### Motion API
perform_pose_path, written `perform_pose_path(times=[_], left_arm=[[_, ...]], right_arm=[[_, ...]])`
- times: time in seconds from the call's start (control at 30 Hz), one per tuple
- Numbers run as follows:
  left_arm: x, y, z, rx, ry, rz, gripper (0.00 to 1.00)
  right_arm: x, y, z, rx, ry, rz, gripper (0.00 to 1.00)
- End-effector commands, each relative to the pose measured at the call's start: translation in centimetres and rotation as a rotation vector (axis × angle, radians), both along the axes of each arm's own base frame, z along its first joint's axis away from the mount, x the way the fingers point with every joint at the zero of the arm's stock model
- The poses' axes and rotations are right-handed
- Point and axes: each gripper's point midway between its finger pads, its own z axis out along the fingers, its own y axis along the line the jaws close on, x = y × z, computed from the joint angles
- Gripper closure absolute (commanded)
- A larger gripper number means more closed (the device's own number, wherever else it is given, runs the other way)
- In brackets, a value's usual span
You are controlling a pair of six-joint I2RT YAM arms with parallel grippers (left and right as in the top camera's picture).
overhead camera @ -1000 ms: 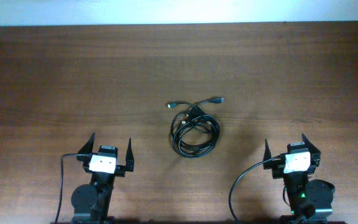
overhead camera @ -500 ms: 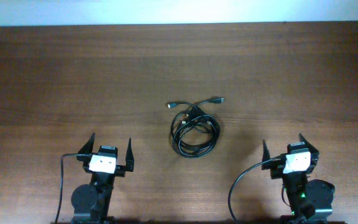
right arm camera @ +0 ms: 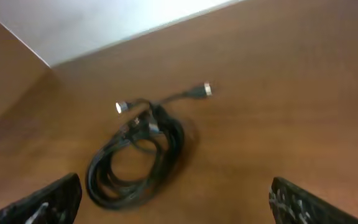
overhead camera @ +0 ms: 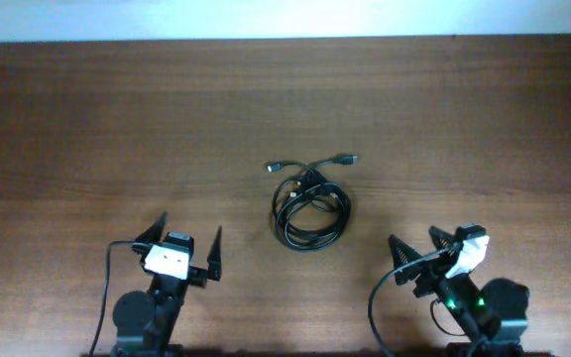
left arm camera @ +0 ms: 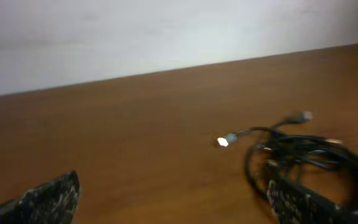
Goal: Untangle cables
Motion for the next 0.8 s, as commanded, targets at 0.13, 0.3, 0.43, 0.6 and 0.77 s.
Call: perform_pose_path(times=[0.13,0.3,0.43,0.6,0.77], left_arm=[[-4.1,-8.0,8.4,-0.160,0.136,-0.521,0.01],[-4.0,-7.4,7.5,-0.254,0.267,-0.447,0.01],[-1.4,-4.7,10.1,-0.234,0.390,-0.239,0.01],[2.9,-0.9,10.7,-0.101,0.817,-0.002,0.01],[8.8,-8.8,10.8,0.001,0.952,-0.288,0.01]], right_arm=[[0.6,2.4,1.1,0.041,0.206,0.161,0.05],[0.6,0.5,2.1,-0.054,0.269,0.069,0.05],[1.2,-2.6,7.5,-0.159,0.290,-0.097,0.05],[2.1,-4.4,9.9,-0.245,0.386,-0.164,0.05],[2.5,-5.6,13.8,-0.316,0.460,-0.200,0.05]])
